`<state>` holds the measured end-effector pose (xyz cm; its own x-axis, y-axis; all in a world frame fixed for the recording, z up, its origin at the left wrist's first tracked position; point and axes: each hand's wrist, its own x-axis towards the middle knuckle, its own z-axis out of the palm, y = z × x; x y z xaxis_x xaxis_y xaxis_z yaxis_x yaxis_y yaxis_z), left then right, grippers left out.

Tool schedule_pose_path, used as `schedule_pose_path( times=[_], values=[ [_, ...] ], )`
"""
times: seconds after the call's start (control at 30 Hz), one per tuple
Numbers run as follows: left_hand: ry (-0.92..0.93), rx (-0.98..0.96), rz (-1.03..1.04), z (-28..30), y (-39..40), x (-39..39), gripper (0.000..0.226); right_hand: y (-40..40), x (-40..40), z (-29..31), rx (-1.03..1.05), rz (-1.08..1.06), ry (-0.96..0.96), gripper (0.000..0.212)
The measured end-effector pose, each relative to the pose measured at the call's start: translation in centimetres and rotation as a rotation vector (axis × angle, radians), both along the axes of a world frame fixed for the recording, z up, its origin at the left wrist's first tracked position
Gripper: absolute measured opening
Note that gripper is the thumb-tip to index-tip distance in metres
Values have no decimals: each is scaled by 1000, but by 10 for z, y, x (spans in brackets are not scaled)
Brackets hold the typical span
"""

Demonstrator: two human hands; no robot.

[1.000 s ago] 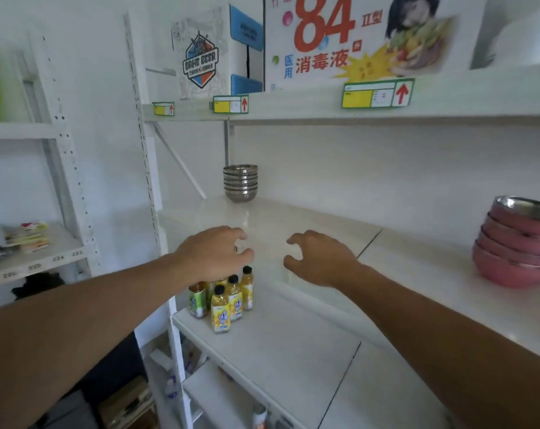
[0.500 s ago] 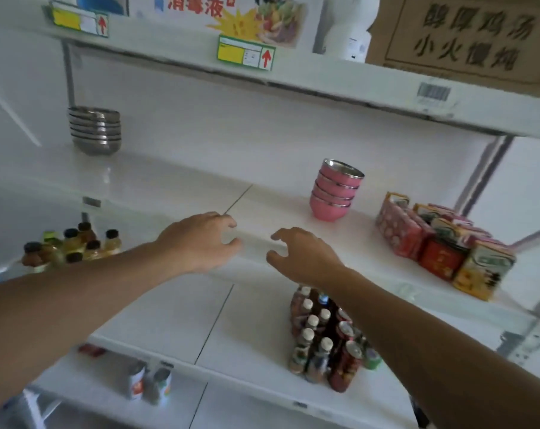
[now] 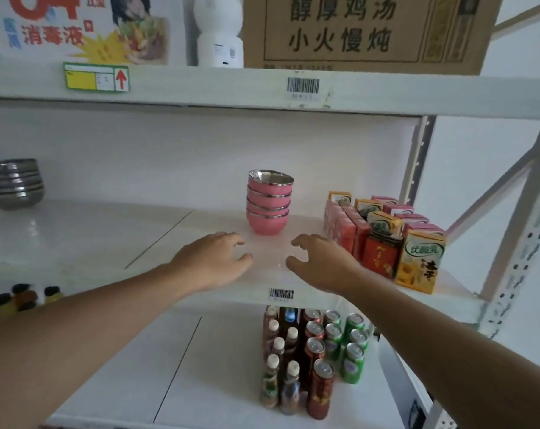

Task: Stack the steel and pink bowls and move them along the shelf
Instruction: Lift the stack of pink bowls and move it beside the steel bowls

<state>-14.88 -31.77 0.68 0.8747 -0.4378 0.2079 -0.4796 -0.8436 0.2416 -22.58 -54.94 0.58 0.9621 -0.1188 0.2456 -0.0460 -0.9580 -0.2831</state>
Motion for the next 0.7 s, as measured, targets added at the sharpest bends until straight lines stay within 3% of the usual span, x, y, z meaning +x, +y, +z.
schedule_pose_path(
  times=[0.2, 0.47, 0.57, 0.7],
  values=[
    [-18, 71, 74, 10, -46, 36, 65, -57, 59, -1, 78, 72, 28, 73],
    [88, 67, 124, -1, -56, 99, 71, -66, 146, -15, 301, 94, 28, 101],
    [180, 18, 93, -5, -65, 123, 83, -68, 168, -16, 467, 79, 113, 129],
    [215, -115, 31, -5, -70, 152, 97, -67, 191, -14, 556, 45, 156, 149]
  ],
)
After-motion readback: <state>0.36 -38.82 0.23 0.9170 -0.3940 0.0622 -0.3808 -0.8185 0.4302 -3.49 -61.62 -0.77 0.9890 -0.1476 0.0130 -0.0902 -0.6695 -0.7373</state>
